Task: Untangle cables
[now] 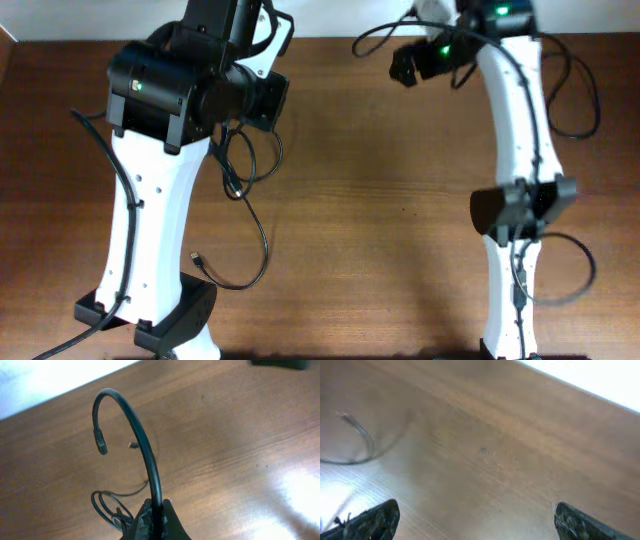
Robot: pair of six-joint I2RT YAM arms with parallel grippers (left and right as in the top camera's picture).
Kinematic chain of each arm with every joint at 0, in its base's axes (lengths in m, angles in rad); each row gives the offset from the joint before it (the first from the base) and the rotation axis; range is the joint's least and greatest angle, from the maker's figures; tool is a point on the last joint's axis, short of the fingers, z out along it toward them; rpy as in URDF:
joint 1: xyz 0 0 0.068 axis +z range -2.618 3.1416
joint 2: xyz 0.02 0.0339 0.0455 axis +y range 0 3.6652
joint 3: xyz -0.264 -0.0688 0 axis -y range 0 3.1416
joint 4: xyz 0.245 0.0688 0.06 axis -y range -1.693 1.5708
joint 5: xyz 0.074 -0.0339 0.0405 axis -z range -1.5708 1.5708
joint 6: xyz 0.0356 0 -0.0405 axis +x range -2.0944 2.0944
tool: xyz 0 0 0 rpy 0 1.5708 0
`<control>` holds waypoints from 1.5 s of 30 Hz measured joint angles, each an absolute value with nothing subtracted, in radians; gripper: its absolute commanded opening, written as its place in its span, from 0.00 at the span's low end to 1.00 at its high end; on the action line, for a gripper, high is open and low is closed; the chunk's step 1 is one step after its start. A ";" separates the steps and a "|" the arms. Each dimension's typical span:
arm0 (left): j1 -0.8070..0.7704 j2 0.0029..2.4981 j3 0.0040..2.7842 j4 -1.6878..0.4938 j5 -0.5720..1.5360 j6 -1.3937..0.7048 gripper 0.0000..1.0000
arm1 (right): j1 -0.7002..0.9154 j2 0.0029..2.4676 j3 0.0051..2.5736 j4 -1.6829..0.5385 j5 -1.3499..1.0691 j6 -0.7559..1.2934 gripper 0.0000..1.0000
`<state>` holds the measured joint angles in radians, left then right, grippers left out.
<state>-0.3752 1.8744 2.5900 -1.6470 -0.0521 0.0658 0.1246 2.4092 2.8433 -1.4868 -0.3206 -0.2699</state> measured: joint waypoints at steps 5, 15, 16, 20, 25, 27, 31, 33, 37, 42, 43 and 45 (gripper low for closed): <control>-0.375 1.878 2.613 -1.579 -0.052 0.063 0.00 | 0.139 2.289 2.924 -1.623 -0.320 -0.274 0.99; -0.375 1.888 2.810 -1.518 -0.161 0.059 0.00 | 0.427 2.316 2.910 -1.662 -0.294 -0.293 0.98; -0.371 1.891 2.810 -1.506 -0.176 0.059 0.00 | 0.454 2.316 2.909 -1.664 -0.287 -0.292 0.99; -0.307 1.919 2.810 -1.460 -0.206 0.059 0.00 | 0.540 2.316 2.909 -1.692 -0.247 -0.289 0.99; -0.187 2.006 2.810 -1.404 -0.194 0.059 0.00 | 0.554 2.316 2.909 -1.692 -0.205 -0.288 0.99; -0.160 2.047 2.810 -1.389 -0.176 0.059 0.00 | 0.553 2.315 2.910 -1.687 -0.199 -0.288 0.98; -0.156 2.088 2.807 -1.372 -0.144 0.059 0.00 | 0.559 2.296 2.909 -1.583 -0.200 -0.288 0.99; -0.158 2.085 2.807 -1.364 -0.136 0.058 0.00 | 0.572 2.271 2.909 -1.497 -0.200 -0.288 0.99; -0.158 2.083 2.807 -1.364 -0.118 0.052 0.00 | 0.604 2.241 2.909 -1.371 -0.200 -0.288 0.98; -0.158 2.083 2.807 -1.316 -0.107 0.049 0.00 | 0.623 2.239 2.906 -1.288 -0.200 -0.289 0.98; -0.158 2.083 2.807 -1.306 -0.107 0.047 0.00 | 0.623 2.242 2.905 -1.282 -0.200 -0.288 0.99; -0.158 2.082 2.808 -1.295 -0.103 0.040 0.00 | 0.623 2.249 2.905 -1.280 -0.200 -0.288 0.99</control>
<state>-0.1577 2.0815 2.8082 -1.2945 -0.1032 0.0402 0.6228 2.2486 2.9047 -1.2800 -0.2005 -0.2882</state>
